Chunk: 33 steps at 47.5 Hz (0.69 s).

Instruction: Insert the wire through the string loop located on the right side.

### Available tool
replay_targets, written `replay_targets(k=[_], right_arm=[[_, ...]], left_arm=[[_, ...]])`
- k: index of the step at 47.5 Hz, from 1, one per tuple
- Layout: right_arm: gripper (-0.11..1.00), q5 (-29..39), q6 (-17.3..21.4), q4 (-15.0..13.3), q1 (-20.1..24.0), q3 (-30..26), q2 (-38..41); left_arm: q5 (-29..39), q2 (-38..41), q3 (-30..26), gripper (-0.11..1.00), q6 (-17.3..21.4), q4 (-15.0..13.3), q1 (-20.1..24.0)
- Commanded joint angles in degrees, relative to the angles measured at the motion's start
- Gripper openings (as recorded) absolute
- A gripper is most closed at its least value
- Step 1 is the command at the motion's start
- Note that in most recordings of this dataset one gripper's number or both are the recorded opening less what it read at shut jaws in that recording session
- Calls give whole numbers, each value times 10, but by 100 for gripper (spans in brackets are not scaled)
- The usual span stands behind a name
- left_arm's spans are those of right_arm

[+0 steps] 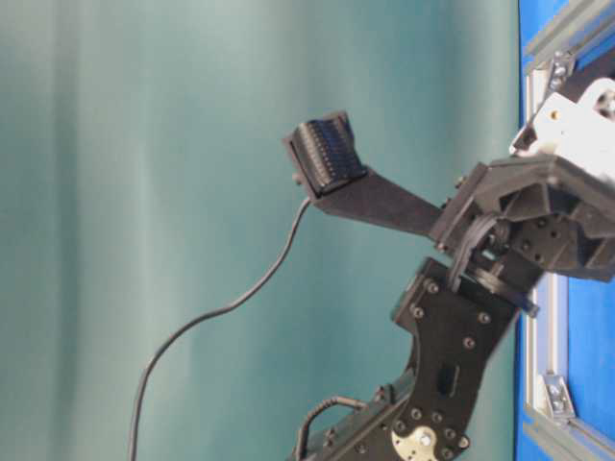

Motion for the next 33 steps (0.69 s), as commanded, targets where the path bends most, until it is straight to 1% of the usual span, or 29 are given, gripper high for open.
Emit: replay_targets(k=[1,8,10,12,13,16,18,23,26,33], right_arm=[[32,-4,0,2,-1,-9,-4],[79,-3,0,3,-1,-9,-4],[89,-3,0,3,-1,-9,-4],[95,-3,0,3,-1,-9,-3],[96,-3,0,3,-1,-10,-4],[93,-3,0,3,-1,-10,-4],[93,-3,0,3,-1,-10,-4],[94,-3,0,3,-1,-10,-3],[94,-3,0,3,-1,-11,-4],[94,-2,-1,3,-1,-12,-4]], left_arm=[[-4,-12,-12,8,2,1,-1],[-4,-14,-10,8,4,2,-1],[-4,-16,-8,8,5,1,-1],[-4,-17,-6,8,5,2,-1],[-4,-18,-5,8,5,2,-1],[-4,-22,2,8,5,1,-1],[-4,-27,7,8,5,1,-1],[-5,-51,33,8,7,2,-1],[-8,-71,58,8,9,4,-1],[-44,-134,142,8,18,4,-1]])
